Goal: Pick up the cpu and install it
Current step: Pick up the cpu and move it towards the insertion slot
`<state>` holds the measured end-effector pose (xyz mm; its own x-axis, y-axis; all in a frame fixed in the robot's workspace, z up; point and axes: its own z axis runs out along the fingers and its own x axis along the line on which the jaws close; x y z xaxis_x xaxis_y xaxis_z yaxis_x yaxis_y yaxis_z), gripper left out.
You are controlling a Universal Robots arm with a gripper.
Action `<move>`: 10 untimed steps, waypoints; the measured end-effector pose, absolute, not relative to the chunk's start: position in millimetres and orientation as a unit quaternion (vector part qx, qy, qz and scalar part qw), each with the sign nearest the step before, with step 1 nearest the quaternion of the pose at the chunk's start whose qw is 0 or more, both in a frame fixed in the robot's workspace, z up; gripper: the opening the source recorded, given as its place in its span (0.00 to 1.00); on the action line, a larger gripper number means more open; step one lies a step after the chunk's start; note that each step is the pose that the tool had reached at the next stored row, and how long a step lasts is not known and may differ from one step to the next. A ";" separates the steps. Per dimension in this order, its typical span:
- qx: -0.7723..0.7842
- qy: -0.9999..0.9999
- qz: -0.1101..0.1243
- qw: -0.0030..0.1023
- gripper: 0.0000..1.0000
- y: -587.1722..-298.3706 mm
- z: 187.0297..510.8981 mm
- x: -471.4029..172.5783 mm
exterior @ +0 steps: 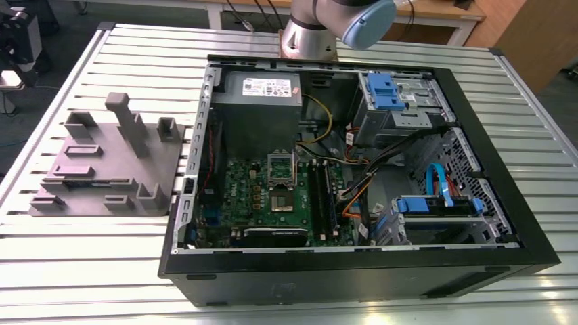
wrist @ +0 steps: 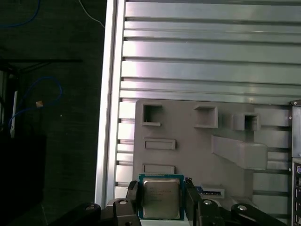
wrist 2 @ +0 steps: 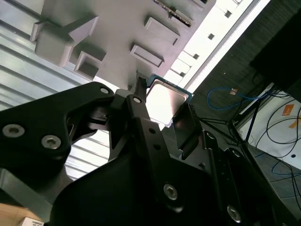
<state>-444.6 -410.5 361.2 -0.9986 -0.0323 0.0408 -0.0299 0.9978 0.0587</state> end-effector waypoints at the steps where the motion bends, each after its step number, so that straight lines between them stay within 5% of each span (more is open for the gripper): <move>1: 0.016 -0.999 -0.029 0.021 0.47 -410.5 361.3 -444.5; 10: 0.016 -0.999 -0.029 0.021 0.47 -410.5 361.4 -441.6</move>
<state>-441.6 -410.5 361.4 -0.9986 -0.0323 0.0410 -0.0299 0.9978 0.0585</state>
